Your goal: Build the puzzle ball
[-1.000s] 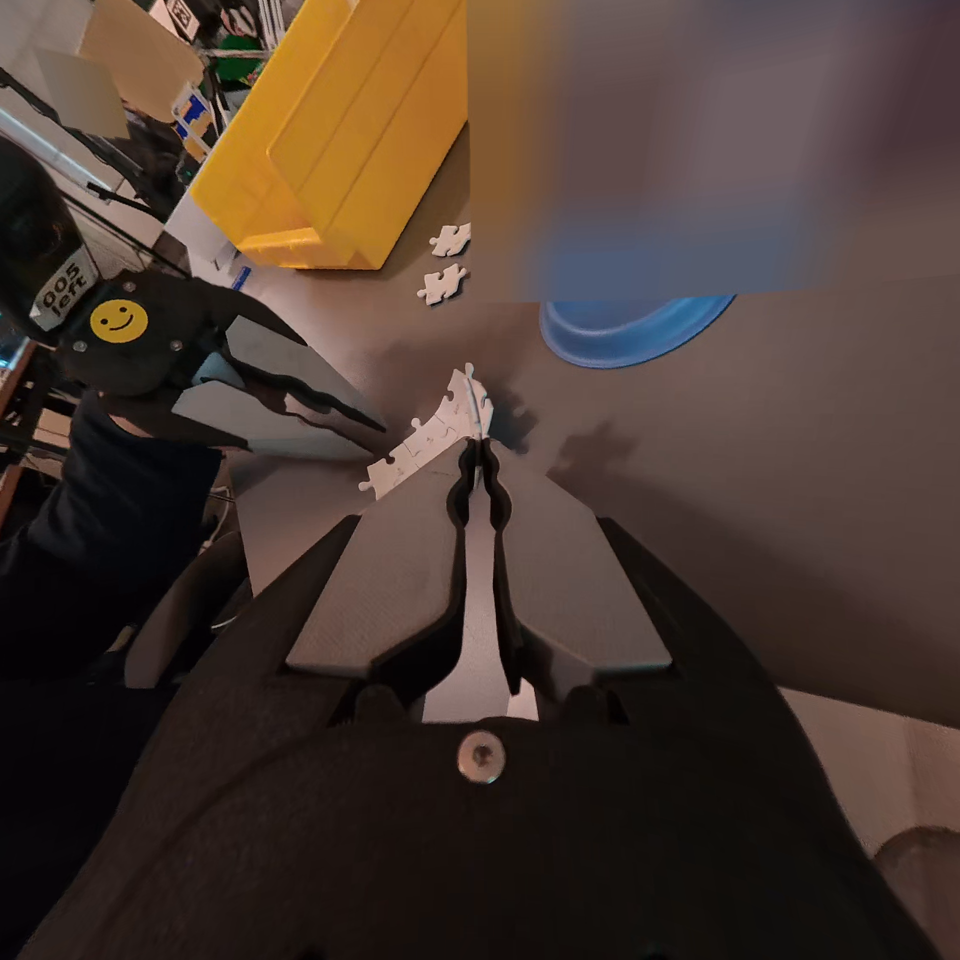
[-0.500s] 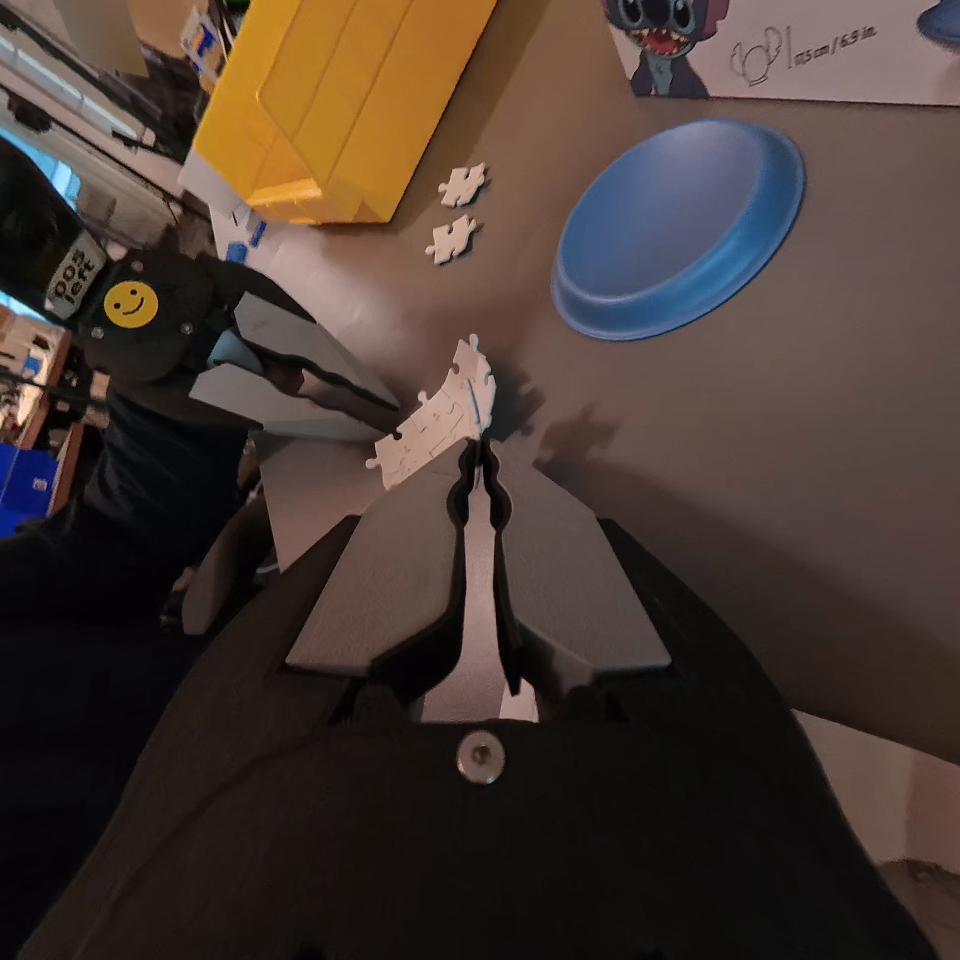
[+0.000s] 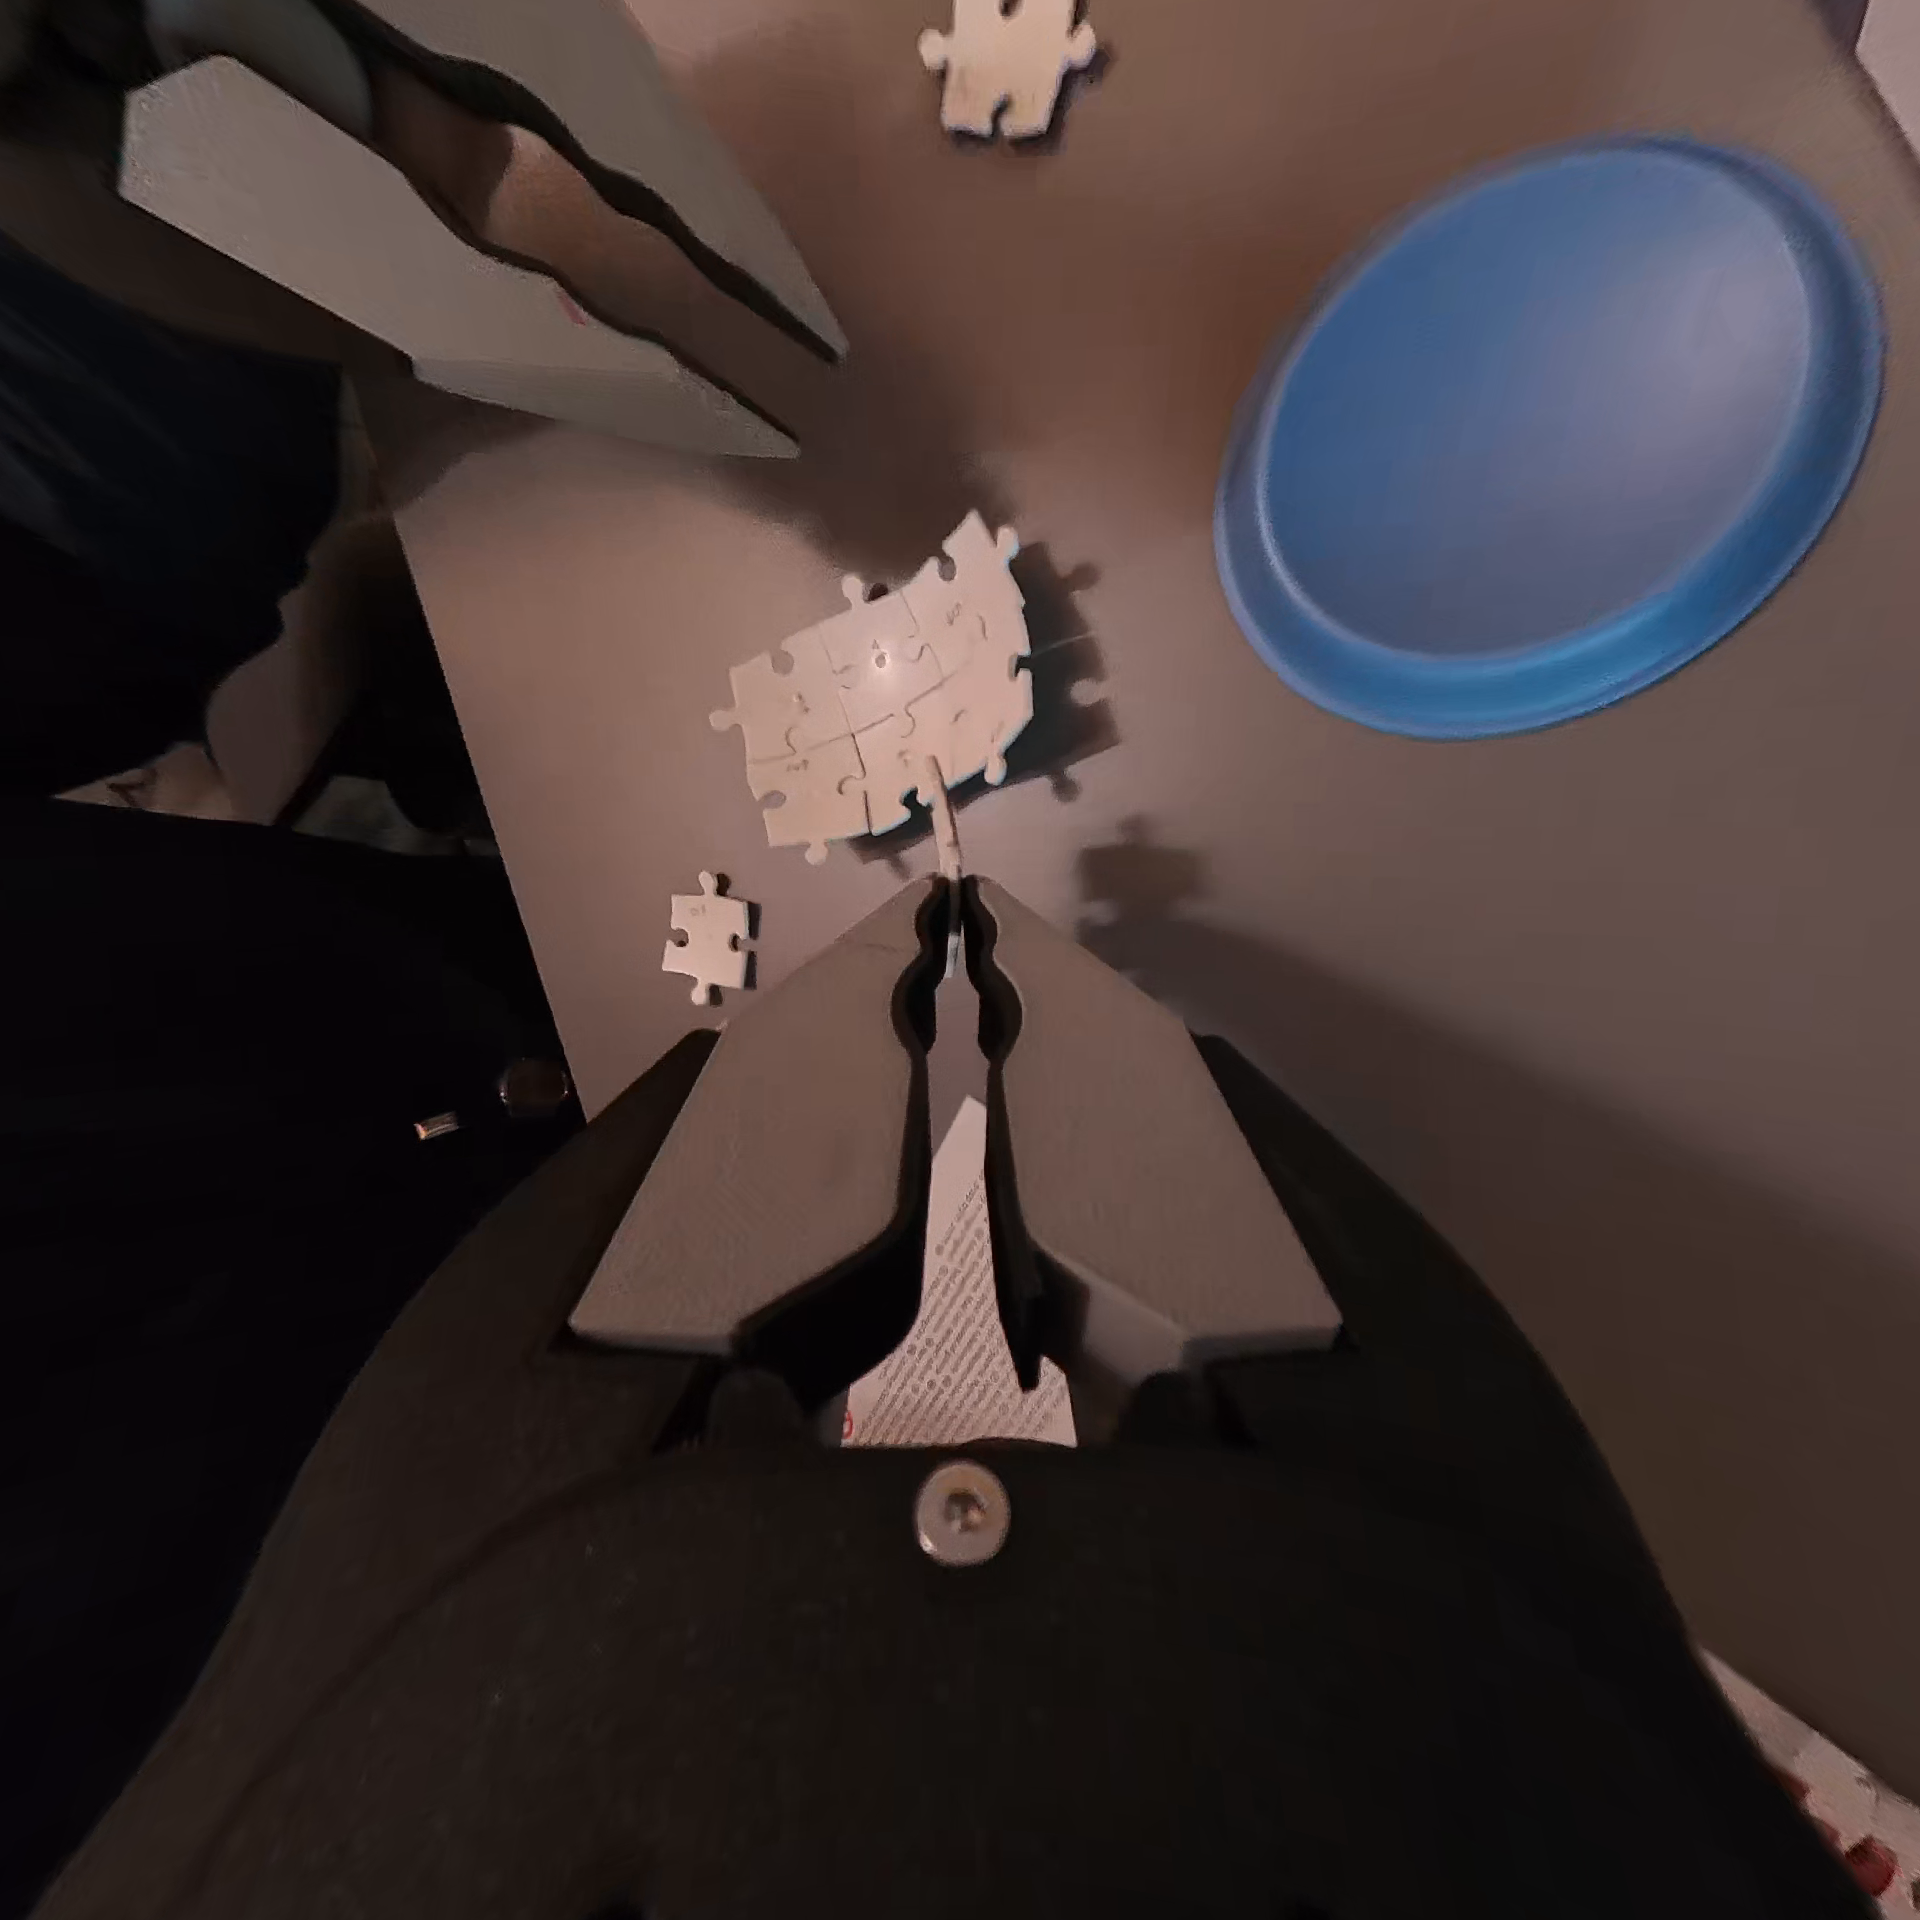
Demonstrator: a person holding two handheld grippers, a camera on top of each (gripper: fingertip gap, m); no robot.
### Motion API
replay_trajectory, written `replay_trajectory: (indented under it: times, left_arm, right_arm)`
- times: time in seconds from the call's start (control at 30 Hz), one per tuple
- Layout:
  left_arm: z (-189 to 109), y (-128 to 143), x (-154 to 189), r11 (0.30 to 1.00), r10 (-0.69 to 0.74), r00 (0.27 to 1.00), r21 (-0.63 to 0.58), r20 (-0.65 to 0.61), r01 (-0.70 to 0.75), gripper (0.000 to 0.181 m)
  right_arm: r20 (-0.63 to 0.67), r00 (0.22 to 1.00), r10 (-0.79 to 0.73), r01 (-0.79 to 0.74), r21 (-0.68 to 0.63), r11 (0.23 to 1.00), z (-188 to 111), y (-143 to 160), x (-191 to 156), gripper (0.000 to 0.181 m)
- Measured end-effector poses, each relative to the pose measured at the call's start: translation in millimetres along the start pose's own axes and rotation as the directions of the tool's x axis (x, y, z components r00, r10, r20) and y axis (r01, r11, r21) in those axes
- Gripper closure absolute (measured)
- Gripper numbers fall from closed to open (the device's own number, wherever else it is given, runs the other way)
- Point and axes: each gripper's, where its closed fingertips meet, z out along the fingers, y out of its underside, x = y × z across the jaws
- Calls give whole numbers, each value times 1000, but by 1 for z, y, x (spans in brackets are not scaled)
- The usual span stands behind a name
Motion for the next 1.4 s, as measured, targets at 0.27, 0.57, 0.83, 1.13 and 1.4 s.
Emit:
replay_trajectory:
  times: [0.27, 0.57, 0.83, 1.13, 1.4]
  left_arm:
    - [27, -37, 17, 997, 57, 988, 55, -142, -49, 168]
    - [49, -44, 39, 997, 72, 962, 38, -263, -64, 180]
    - [45, -43, 46, 999, 18, 930, 52, -367, 1, 168]
    - [44, -56, 47, 991, 67, 945, 128, -320, -27, 181]
    - [-1, -107, 22, 873, -85, 905, 407, -416, 269, 181]
  right_arm:
    - [23, 995, -95, 93, 74, 993, 0, -10, -4, 181]
    - [13, 988, -152, 151, 66, 986, 8, -5, -5, 181]
    - [-32, 986, -164, 166, 79, 983, 5, -4, 2, 181]
    - [-53, 981, -189, 195, 171, 966, -6, -16, 1, 178]
    - [63, 986, -154, 111, 439, 891, -37, -48, -8, 167]
